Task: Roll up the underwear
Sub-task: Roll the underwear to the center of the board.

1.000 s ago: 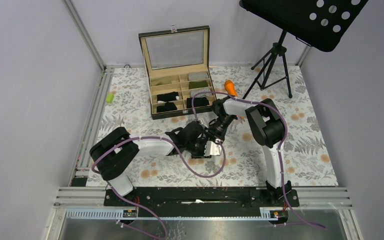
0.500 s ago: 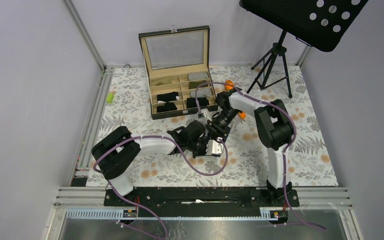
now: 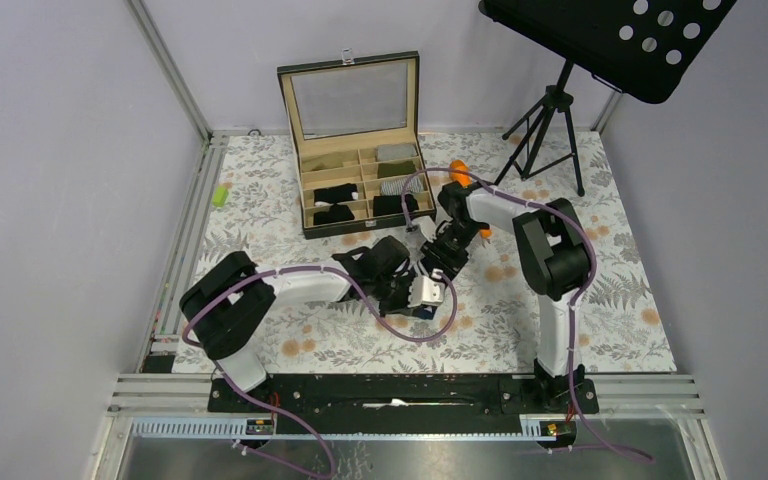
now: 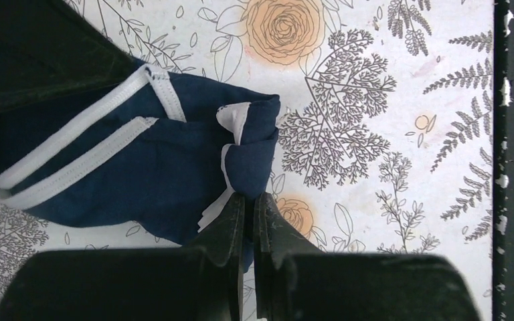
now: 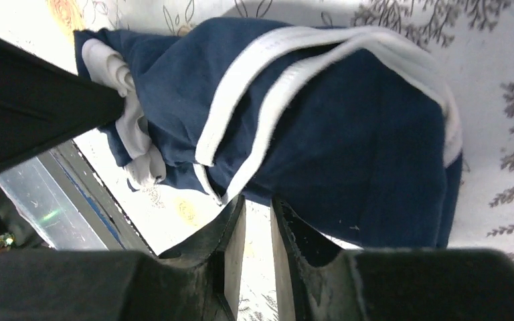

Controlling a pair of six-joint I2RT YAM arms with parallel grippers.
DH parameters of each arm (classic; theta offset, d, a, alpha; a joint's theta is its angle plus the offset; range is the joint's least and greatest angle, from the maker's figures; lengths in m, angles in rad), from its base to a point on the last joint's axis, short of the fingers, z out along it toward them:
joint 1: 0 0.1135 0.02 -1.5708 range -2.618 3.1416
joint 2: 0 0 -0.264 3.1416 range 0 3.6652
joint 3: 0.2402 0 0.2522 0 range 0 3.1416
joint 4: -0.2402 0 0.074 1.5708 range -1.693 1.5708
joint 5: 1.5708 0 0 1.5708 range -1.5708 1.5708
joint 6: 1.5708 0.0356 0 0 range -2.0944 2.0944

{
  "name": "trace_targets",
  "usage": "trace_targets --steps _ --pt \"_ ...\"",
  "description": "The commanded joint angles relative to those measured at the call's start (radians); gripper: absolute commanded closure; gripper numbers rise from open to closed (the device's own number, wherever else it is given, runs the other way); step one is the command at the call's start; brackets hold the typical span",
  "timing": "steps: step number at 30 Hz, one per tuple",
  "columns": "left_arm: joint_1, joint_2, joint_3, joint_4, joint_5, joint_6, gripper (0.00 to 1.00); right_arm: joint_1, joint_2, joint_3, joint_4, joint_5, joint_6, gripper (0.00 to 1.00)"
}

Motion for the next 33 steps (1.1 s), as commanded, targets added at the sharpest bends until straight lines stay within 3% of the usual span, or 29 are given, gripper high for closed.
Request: trace_targets --steps 1,11,17,21,24,28,30,33 --pt "0.012 -0.032 0.057 -0.128 0.063 -0.026 1.00 0.073 0.090 0.079 0.091 0.058 0.041 0.72" --pt "0.048 -0.052 0.031 -0.173 0.097 -0.053 1.00 0.124 0.111 0.177 0.035 0.031 0.013 0.70" --pt "0.087 0.036 0.071 -0.232 0.194 -0.098 1.00 -0.027 -0.091 0.209 0.004 -0.031 -0.016 0.59" --pt "0.109 0.102 0.106 -0.239 0.264 -0.144 1.00 -0.158 -0.297 0.221 0.137 -0.080 0.049 0.49" --pt "0.137 0.184 0.166 -0.279 0.339 -0.177 1.00 -0.206 -0.492 0.109 0.422 0.016 0.178 0.45" --pt "0.163 0.328 0.310 -0.417 0.438 -0.170 1.00 -0.223 -0.775 -0.221 0.714 0.096 0.225 0.33" --pt "0.168 0.408 0.405 -0.513 0.470 -0.156 1.00 -0.222 -0.895 -0.353 0.753 0.094 0.218 0.30" --pt "0.181 0.543 0.561 -0.675 0.508 -0.150 1.00 -0.221 -1.009 -0.452 0.643 0.018 0.127 0.32"
